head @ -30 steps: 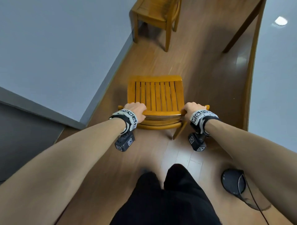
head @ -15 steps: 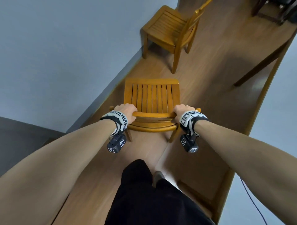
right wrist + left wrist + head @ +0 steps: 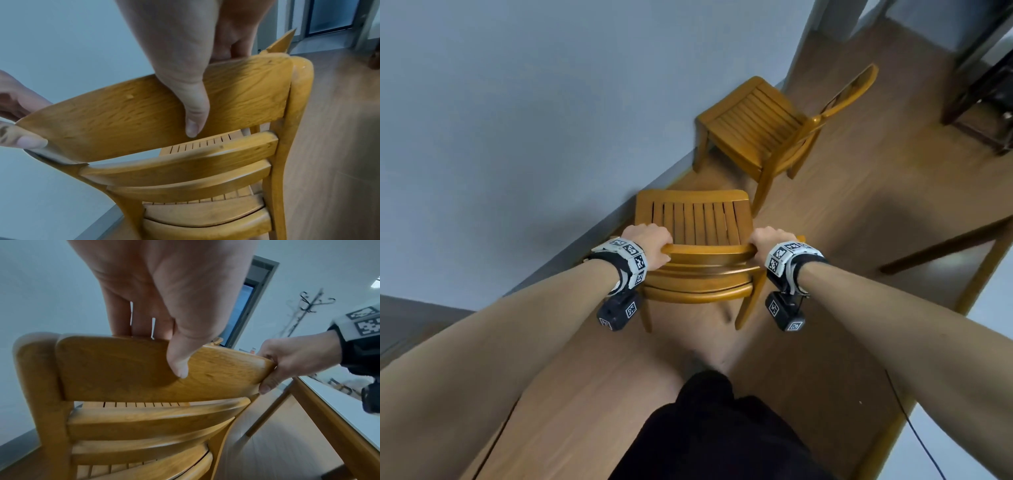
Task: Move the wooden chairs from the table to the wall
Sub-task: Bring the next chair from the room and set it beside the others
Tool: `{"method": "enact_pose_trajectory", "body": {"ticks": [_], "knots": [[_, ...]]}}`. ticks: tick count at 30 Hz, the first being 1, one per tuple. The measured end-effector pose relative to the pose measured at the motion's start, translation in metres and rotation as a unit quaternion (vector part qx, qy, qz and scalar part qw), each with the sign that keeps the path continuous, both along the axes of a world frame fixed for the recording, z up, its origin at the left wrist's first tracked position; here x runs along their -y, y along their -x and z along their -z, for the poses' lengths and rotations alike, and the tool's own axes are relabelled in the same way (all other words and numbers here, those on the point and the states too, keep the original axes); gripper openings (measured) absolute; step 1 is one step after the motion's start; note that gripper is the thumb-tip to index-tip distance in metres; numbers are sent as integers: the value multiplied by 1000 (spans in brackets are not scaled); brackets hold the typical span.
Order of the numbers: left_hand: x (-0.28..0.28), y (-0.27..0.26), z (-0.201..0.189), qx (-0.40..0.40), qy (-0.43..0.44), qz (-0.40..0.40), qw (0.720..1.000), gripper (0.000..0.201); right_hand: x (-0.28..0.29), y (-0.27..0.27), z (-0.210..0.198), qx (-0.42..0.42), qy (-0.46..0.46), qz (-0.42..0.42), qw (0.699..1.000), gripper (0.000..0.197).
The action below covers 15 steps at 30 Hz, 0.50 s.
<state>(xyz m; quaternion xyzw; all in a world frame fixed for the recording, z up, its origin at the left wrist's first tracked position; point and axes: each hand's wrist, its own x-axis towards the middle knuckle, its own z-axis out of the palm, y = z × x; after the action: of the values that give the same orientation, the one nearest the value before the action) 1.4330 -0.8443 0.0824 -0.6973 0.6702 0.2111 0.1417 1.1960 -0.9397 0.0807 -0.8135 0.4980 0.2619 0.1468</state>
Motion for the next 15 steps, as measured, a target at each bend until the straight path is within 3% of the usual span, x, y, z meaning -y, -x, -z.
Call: {"method": "enact_pose_trajectory", "body": {"ticks": [11, 15], "knots": [[103, 30, 13, 8, -13, -94, 995, 36, 162, -8, 15, -8, -16, -91, 996, 10], [144, 48, 9, 4, -10, -165, 986, 22, 227, -9, 14, -1, -16, -160, 987, 13]]}}
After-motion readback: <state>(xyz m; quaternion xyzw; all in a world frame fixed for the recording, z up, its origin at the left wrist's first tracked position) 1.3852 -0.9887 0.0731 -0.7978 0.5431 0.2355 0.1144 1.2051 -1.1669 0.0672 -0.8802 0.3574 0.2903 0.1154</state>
